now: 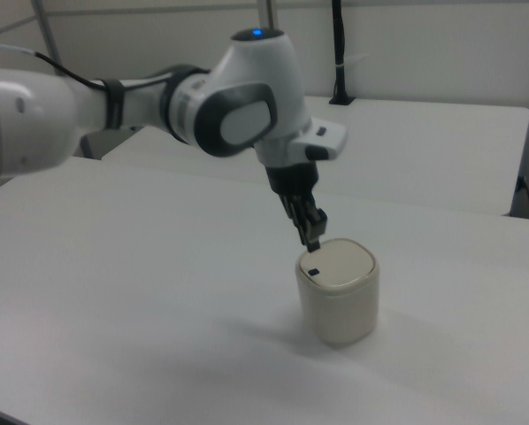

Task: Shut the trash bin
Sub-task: 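Lift the gripper up off the closed lid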

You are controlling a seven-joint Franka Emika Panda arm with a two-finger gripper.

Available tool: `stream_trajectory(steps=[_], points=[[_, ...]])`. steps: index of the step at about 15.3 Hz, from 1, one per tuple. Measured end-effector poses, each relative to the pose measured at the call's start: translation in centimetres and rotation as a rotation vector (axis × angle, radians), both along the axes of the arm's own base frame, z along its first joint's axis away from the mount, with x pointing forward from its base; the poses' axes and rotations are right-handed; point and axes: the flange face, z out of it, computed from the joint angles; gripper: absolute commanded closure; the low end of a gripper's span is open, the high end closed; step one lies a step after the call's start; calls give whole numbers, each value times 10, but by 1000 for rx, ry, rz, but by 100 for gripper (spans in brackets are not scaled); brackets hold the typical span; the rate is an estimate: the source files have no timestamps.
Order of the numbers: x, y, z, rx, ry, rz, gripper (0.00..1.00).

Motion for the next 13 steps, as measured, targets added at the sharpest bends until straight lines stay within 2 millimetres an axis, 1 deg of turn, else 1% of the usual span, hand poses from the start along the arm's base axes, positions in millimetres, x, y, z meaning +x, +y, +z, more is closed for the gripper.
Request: stream_trajectory(steps=[1,2,3,4,7,8,9,10,11,13], points=[[-4,11,13,17,6,18,0],[-8,37,31,45,21,60,0],[-11,59,41,64,39,98,0],[-12,86,49,81,63,148,0],[-18,175,66,91,141,342,0],[-20,199,69,88,159,407,0],[-21,218,71,86,168,465,0],[-22,232,73,85,170,505,0],[-24,242,75,83,169,531,0],[-27,250,79,84,177,552,0]])
